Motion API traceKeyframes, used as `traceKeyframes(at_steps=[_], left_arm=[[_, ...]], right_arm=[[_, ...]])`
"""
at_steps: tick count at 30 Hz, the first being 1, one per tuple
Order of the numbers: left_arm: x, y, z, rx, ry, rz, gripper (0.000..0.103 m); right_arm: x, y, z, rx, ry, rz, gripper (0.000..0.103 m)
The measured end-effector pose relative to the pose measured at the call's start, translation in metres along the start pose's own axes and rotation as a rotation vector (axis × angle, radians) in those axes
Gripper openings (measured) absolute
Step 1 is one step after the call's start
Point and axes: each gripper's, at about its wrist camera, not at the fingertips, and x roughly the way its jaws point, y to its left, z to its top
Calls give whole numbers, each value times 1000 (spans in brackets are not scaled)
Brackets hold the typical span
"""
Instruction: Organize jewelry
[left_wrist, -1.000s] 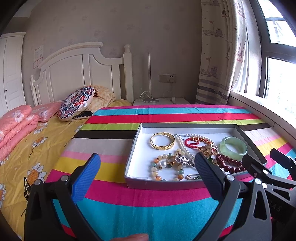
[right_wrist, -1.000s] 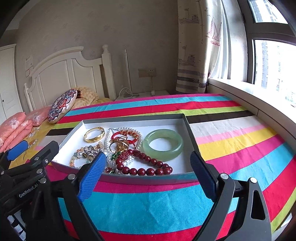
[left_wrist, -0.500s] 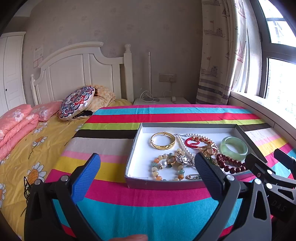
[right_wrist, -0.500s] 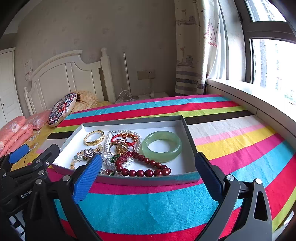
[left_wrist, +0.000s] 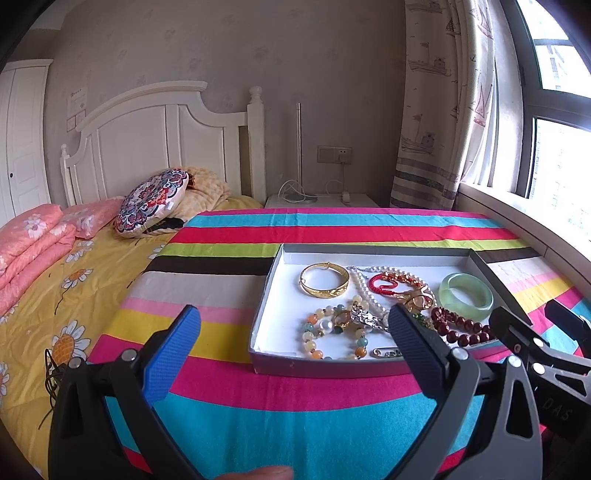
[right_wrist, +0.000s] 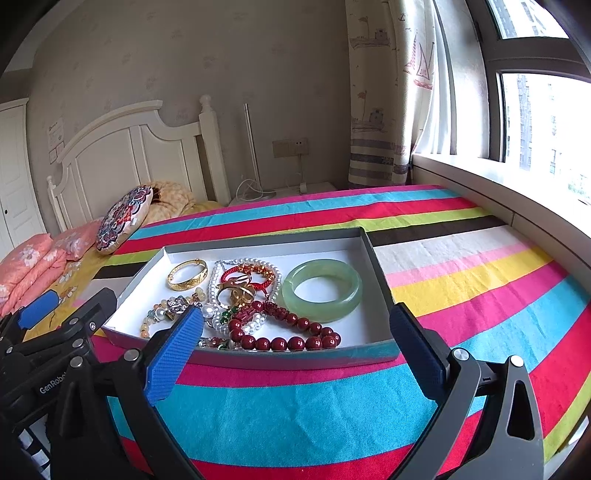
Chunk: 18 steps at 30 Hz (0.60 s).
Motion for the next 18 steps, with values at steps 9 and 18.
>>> traceKeyframes(at_steps=[9, 18], left_arm=[[-1, -1, 0, 5, 2, 16, 101], [-3, 3, -1, -15, -7, -1, 101]], right_arm=[[1, 0, -1, 1, -1, 1, 97], [1, 0, 0, 10, -1, 4, 97]])
